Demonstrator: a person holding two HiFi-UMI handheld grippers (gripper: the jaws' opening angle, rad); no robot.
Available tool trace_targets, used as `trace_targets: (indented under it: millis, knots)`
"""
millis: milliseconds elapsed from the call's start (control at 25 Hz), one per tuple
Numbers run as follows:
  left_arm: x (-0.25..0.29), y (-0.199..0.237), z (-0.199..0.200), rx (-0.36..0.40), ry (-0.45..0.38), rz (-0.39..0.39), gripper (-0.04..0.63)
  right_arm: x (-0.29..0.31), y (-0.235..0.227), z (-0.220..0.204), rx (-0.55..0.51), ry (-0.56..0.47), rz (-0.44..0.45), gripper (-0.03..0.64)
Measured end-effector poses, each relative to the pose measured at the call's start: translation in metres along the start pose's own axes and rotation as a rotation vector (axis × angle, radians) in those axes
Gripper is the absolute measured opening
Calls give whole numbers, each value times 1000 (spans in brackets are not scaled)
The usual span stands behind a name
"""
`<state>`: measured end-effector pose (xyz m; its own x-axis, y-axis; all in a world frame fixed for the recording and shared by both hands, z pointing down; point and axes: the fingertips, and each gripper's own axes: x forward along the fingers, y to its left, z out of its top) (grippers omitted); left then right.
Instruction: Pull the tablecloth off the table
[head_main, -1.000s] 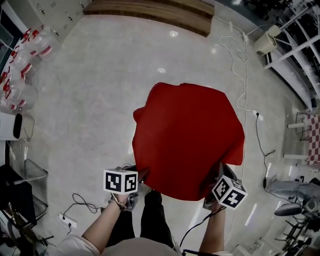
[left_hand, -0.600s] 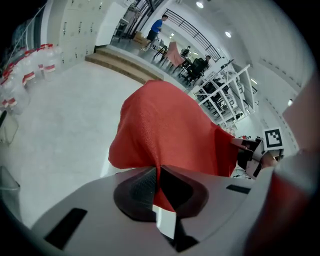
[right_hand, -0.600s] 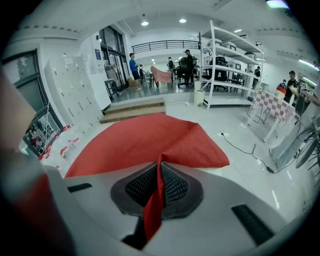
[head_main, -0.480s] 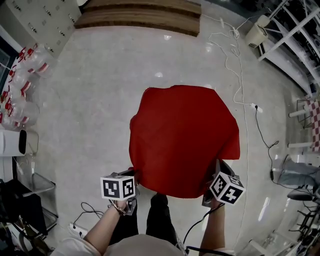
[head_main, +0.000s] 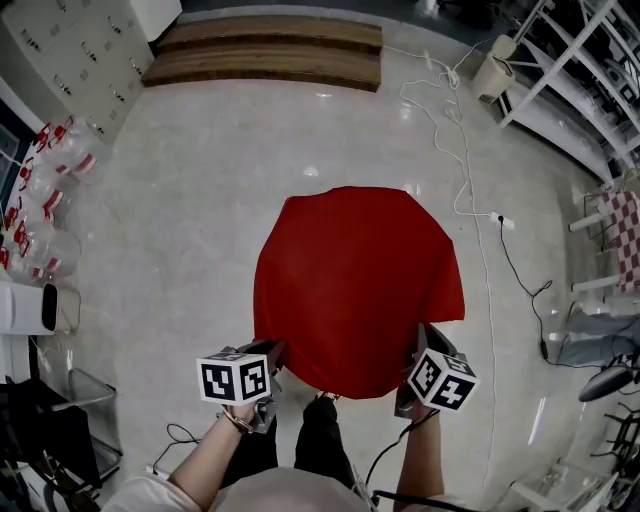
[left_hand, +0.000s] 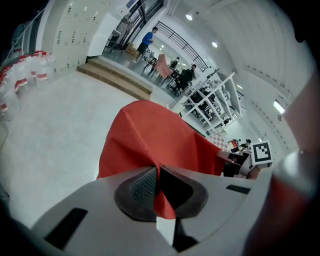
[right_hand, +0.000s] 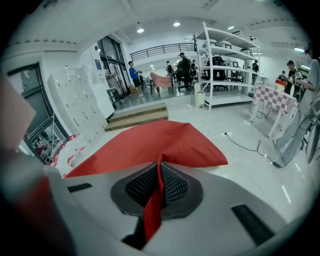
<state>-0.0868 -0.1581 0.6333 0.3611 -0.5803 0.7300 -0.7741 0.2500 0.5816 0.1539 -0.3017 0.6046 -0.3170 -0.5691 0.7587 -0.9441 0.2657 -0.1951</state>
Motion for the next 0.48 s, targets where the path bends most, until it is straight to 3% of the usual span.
trace_targets:
  millis: [480]
  knots:
    - [-17, -40, 15, 42, -53, -65, 25, -35, 5, 4, 18, -53, 51, 34]
